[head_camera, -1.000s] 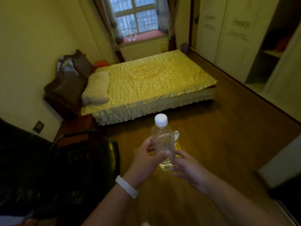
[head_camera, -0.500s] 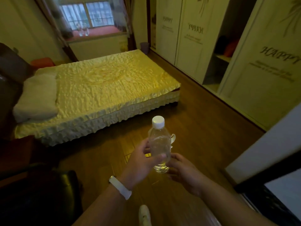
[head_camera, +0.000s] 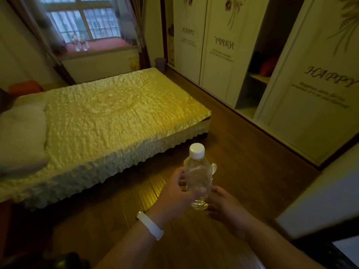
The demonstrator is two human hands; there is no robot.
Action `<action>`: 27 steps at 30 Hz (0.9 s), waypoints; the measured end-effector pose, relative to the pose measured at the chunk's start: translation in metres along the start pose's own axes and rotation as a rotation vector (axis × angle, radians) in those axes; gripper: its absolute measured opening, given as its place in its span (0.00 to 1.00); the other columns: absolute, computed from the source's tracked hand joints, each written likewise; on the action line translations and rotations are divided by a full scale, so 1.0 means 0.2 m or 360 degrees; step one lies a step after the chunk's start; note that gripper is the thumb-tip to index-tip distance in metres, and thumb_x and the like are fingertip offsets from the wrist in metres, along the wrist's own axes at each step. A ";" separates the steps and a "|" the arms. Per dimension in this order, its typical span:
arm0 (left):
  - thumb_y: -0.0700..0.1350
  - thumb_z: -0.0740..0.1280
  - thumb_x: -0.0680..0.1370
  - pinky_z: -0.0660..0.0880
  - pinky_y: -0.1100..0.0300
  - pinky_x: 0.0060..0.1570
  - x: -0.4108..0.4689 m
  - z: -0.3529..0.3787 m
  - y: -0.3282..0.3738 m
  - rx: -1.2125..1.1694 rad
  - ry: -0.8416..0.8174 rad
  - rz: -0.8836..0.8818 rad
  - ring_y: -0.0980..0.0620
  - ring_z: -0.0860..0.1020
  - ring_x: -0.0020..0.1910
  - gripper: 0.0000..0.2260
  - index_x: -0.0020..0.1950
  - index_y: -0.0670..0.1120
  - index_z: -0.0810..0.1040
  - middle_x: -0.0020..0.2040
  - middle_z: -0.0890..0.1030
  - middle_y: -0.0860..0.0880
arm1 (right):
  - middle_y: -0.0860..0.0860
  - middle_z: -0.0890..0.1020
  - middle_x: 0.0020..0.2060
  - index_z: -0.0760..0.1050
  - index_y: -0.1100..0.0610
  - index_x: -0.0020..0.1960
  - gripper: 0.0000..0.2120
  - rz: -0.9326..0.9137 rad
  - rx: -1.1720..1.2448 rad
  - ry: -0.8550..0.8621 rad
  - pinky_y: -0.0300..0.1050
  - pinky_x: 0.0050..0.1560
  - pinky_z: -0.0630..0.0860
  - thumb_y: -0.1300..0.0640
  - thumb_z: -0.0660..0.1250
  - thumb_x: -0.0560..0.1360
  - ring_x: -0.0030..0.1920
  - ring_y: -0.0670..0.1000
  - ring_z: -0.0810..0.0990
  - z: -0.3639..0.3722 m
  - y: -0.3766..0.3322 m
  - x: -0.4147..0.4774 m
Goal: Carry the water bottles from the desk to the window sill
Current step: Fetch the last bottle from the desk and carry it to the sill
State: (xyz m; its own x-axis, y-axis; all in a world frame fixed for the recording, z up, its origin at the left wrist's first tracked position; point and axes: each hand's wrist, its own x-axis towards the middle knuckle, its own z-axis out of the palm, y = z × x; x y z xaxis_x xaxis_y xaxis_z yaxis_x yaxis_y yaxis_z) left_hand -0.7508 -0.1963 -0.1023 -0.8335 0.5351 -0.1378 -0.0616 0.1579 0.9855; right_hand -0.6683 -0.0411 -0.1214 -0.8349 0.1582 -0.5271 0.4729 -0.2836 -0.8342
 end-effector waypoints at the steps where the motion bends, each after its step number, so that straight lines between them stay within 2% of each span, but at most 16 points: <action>1: 0.51 0.78 0.65 0.79 0.65 0.44 0.05 -0.01 0.01 -0.0002 -0.0015 0.0001 0.61 0.80 0.52 0.28 0.62 0.52 0.75 0.58 0.81 0.53 | 0.61 0.83 0.55 0.74 0.54 0.63 0.16 0.0000 -0.0004 0.0010 0.49 0.46 0.72 0.58 0.68 0.75 0.48 0.54 0.79 -0.01 -0.02 0.05; 3: 0.49 0.78 0.67 0.77 0.68 0.42 0.17 -0.01 0.02 0.0005 -0.0045 0.0002 0.64 0.80 0.50 0.25 0.62 0.52 0.75 0.58 0.81 0.53 | 0.61 0.83 0.55 0.74 0.53 0.62 0.15 0.0009 0.0001 0.0012 0.50 0.49 0.71 0.58 0.68 0.75 0.49 0.54 0.79 -0.04 -0.07 0.14; 6: 0.50 0.78 0.67 0.77 0.67 0.42 0.36 0.00 0.02 0.0052 -0.0060 -0.0015 0.60 0.80 0.53 0.25 0.62 0.53 0.74 0.58 0.81 0.53 | 0.62 0.83 0.56 0.74 0.53 0.61 0.15 0.0024 0.0002 0.0009 0.49 0.48 0.71 0.59 0.67 0.76 0.49 0.55 0.78 -0.11 -0.14 0.29; 10: 0.51 0.78 0.66 0.78 0.65 0.43 0.65 0.01 0.04 0.0088 -0.0051 -0.0045 0.60 0.80 0.53 0.25 0.61 0.55 0.75 0.58 0.81 0.55 | 0.58 0.82 0.48 0.73 0.54 0.62 0.20 0.0042 0.0055 -0.0048 0.45 0.43 0.72 0.56 0.70 0.71 0.48 0.54 0.76 -0.21 -0.27 0.54; 12: 0.55 0.78 0.65 0.80 0.58 0.49 0.83 0.02 0.07 0.0115 -0.0044 -0.0048 0.59 0.80 0.54 0.26 0.60 0.58 0.75 0.57 0.82 0.57 | 0.56 0.79 0.47 0.73 0.55 0.63 0.21 0.0033 0.0078 -0.0073 0.43 0.40 0.72 0.56 0.71 0.71 0.45 0.53 0.75 -0.27 -0.35 0.69; 14: 0.56 0.78 0.64 0.80 0.49 0.55 1.04 0.05 0.10 0.0134 -0.0024 -0.0038 0.54 0.80 0.58 0.25 0.60 0.60 0.76 0.57 0.83 0.56 | 0.54 0.78 0.45 0.72 0.55 0.63 0.18 0.0028 0.0077 -0.0081 0.41 0.39 0.73 0.58 0.70 0.74 0.41 0.50 0.75 -0.36 -0.46 0.86; 18: 0.53 0.79 0.65 0.80 0.42 0.56 1.44 0.15 0.19 0.0149 -0.0013 -0.0042 0.48 0.81 0.58 0.26 0.62 0.59 0.77 0.58 0.83 0.51 | 0.53 0.78 0.43 0.71 0.53 0.59 0.14 0.0053 -0.0001 -0.0060 0.42 0.41 0.73 0.60 0.68 0.75 0.40 0.49 0.75 -0.56 -0.71 1.14; 20: 0.51 0.80 0.65 0.80 0.40 0.55 1.64 0.21 0.25 0.0108 -0.0035 -0.0052 0.46 0.82 0.57 0.28 0.63 0.57 0.77 0.58 0.84 0.48 | 0.54 0.79 0.44 0.71 0.52 0.58 0.12 0.0037 -0.0013 -0.0045 0.43 0.42 0.74 0.59 0.67 0.76 0.42 0.51 0.76 -0.66 -0.84 1.26; 23: 0.47 0.80 0.65 0.80 0.38 0.56 1.92 0.30 0.32 0.0016 -0.0069 -0.0070 0.45 0.83 0.57 0.26 0.62 0.56 0.78 0.57 0.85 0.46 | 0.55 0.82 0.49 0.71 0.51 0.61 0.22 -0.0015 -0.0096 -0.0017 0.46 0.46 0.75 0.49 0.69 0.69 0.48 0.53 0.79 -0.82 -1.01 1.42; 27: 0.47 0.80 0.66 0.80 0.41 0.57 2.20 0.38 0.37 -0.0030 -0.0136 -0.0089 0.45 0.83 0.58 0.28 0.64 0.55 0.78 0.57 0.85 0.46 | 0.59 0.80 0.57 0.68 0.51 0.64 0.15 0.0039 -0.0071 0.0010 0.43 0.45 0.75 0.56 0.65 0.78 0.53 0.57 0.79 -0.96 -1.13 1.64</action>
State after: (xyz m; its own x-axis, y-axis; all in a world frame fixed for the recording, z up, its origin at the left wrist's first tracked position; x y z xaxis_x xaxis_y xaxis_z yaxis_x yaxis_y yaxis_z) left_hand -1.0803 0.1144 -0.0976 -0.7786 0.5949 -0.1997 -0.1177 0.1741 0.9777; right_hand -0.9948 0.2556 -0.1357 -0.8213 0.1579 -0.5482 0.5053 -0.2448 -0.8275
